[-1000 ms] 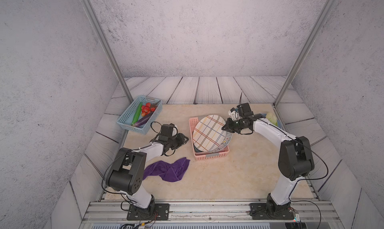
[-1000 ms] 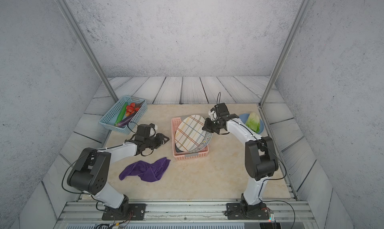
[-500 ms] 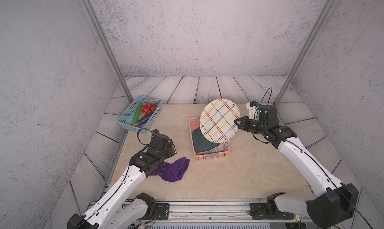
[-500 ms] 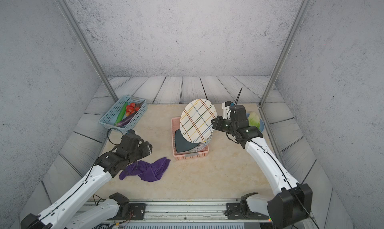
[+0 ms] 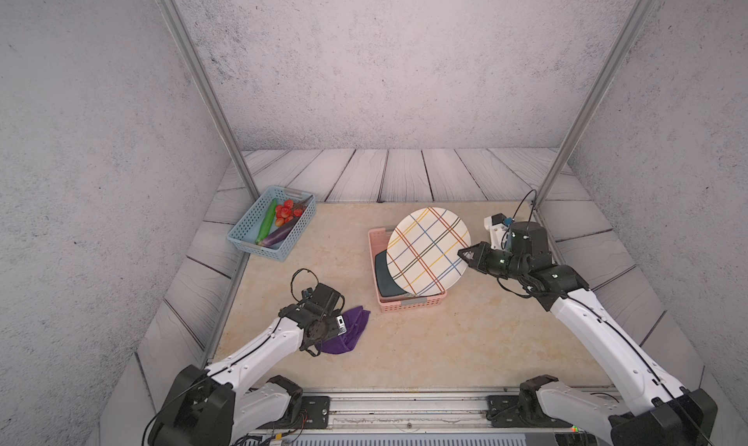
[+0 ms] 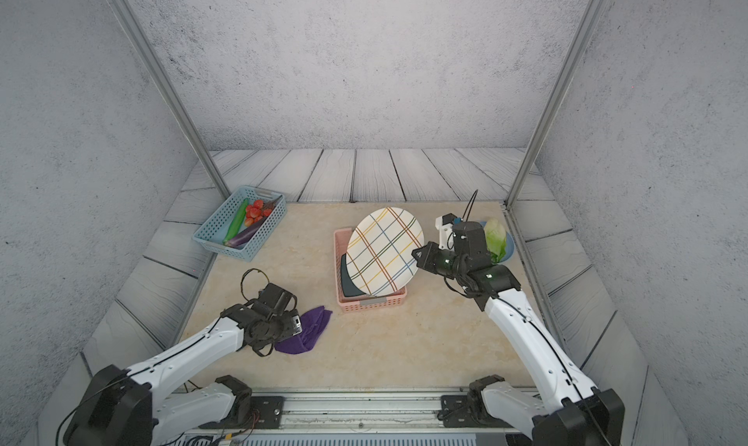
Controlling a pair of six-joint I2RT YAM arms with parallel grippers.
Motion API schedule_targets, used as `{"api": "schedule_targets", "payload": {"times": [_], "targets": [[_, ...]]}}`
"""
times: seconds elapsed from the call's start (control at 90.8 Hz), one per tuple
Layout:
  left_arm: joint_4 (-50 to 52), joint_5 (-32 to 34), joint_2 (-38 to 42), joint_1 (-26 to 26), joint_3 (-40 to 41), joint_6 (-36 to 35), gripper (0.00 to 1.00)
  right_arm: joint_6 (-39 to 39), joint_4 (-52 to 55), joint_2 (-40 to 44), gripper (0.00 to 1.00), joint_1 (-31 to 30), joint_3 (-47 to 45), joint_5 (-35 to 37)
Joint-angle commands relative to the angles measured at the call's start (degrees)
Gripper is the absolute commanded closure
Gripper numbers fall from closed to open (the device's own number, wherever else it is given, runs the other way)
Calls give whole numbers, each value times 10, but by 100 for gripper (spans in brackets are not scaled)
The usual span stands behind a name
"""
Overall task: Wipe the wet plate dry
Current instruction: Pick up the towel at the center of the board.
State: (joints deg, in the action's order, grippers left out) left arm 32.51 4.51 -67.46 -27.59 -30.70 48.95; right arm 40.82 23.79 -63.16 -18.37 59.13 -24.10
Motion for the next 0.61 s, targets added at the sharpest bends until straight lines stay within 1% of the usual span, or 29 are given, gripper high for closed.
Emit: {"api": "schedule_targets", "payload": {"times": [0.0, 0.022, 0.055, 0.077, 0.121, 0.132, 0.22, 0.308, 0.352, 0.407, 0.451, 0.528, 0.561, 0.594], "targets": [[-33, -44, -55, 2, -22, -22, 26, 15, -21, 19, 100, -3, 2, -22], [-38, -48, -66, 2, -24, -23, 33, 16, -21, 19, 100, -3, 2, -22], [-44, -53, -77, 2, -23, -26, 48, 17, -22, 19, 100, -3, 1, -23], [-46, -57, -81, 2, -24, -28, 62, 19, -24, 18, 100, -3, 1, -23], [-42, -58, -79, 5, -28, -32, 94, 21, -26, 18, 100, -4, -1, -25], [-38, -57, -76, 5, -31, -33, 99, 21, -26, 17, 100, -4, -2, -25], [27, -52, -18, 20, -67, -45, 100, 26, -33, 19, 100, -4, -10, -29], [102, -23, 112, 28, -136, -65, 100, 34, -49, 19, 100, -4, -21, -49], [93, -28, 168, 27, -158, -79, 100, 42, -63, 22, 100, -9, -28, -59], [57, -75, 217, 27, -178, -88, 100, 55, -85, 27, 100, -19, -41, -67], [37, -127, 223, 27, -200, -89, 100, 64, -108, 31, 100, -27, -51, -70], [5, -219, 188, 22, -235, -98, 100, 87, -137, 35, 100, -42, -64, -69], [3, -237, 169, 18, -248, -104, 100, 100, -149, 36, 100, -48, -69, -67], [8, -240, 153, 14, -258, -108, 100, 109, -161, 37, 100, -52, -71, -65]]}}
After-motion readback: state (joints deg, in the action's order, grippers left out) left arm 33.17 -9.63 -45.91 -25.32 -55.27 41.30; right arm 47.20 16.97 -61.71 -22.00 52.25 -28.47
